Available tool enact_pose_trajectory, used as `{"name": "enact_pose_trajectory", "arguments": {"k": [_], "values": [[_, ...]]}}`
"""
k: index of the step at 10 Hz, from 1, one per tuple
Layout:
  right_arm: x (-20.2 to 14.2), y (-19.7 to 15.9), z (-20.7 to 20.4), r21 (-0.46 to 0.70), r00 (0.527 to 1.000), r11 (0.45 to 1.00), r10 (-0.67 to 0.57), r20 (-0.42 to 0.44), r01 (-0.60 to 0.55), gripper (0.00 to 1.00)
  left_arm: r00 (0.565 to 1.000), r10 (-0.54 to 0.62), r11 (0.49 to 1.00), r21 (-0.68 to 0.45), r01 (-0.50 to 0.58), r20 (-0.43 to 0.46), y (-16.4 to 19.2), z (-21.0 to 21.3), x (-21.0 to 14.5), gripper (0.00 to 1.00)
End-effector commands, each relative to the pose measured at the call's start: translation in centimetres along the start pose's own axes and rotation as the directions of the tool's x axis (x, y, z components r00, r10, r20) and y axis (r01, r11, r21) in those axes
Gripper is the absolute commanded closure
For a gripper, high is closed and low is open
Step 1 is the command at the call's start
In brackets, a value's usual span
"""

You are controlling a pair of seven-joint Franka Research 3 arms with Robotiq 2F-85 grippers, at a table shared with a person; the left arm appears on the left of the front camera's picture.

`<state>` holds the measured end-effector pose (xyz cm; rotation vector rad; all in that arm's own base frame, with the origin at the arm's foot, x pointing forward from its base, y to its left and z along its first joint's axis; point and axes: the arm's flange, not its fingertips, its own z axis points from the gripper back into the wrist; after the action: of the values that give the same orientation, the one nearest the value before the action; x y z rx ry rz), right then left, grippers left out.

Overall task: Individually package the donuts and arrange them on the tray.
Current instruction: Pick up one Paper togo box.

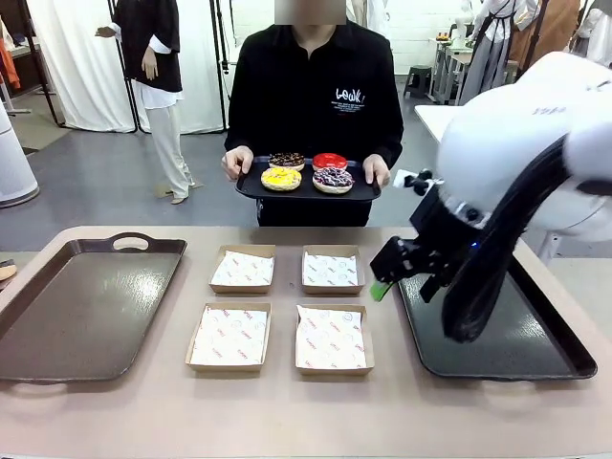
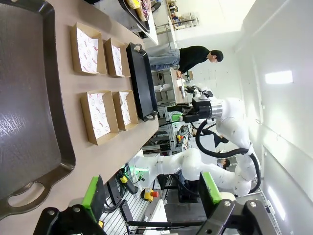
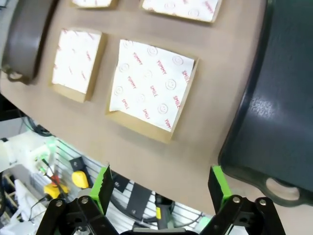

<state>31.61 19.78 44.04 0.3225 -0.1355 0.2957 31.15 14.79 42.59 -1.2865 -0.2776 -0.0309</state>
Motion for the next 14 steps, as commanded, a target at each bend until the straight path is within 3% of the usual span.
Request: {"name": "enact_pose_trajectory", "arguments": {"k": [1, 3, 4, 11, 12, 14], "values": [[-1.6, -0.4, -2.9, -0.062, 1.000, 0.998, -0.025, -0.012, 0.025, 0.00, 1.000, -0.013, 1.000, -0.013, 0.013, 0.003, 0.0, 0.3, 0.0, 0.00], [-1.7, -0.6, -3.2, -0.001, 0.999, 1.000, -0.026, -0.026, 0.026, 0.00, 1.000, -0.013, 1.000, -0.013, 0.013, 0.003, 0.0, 0.3, 0.0, 0.00], [0.1, 0.7, -2.3, -0.034, 1.000, 0.999, 0.007, -0.030, -0.008, 0.00, 1.000, -0.013, 1.000, -0.013, 0.013, 0.003, 0.0, 0.3, 0.0, 0.00], [0.1, 0.8, -2.4, -0.032, 1.000, 0.999, 0.004, -0.029, -0.005, 0.00, 1.000, -0.013, 1.000, -0.013, 0.013, 0.003, 0.0, 0.3, 0.0, 0.00], [1.1, 1.9, -3.8, -0.144, 0.992, 0.983, -0.120, -0.035, 0.114, 0.00, 1.000, -0.013, 1.000, -0.013, 0.013, 0.003, 0.0, 0.3, 0.0, 0.00], [3.0, 2.9, -6.6, -0.252, 0.956, 0.927, -0.292, -0.021, 0.277, 0.00, 1.000, -0.013, 1.000, -0.013, 0.013, 0.003, 0.0, 0.3, 0.0, 0.00]]}}
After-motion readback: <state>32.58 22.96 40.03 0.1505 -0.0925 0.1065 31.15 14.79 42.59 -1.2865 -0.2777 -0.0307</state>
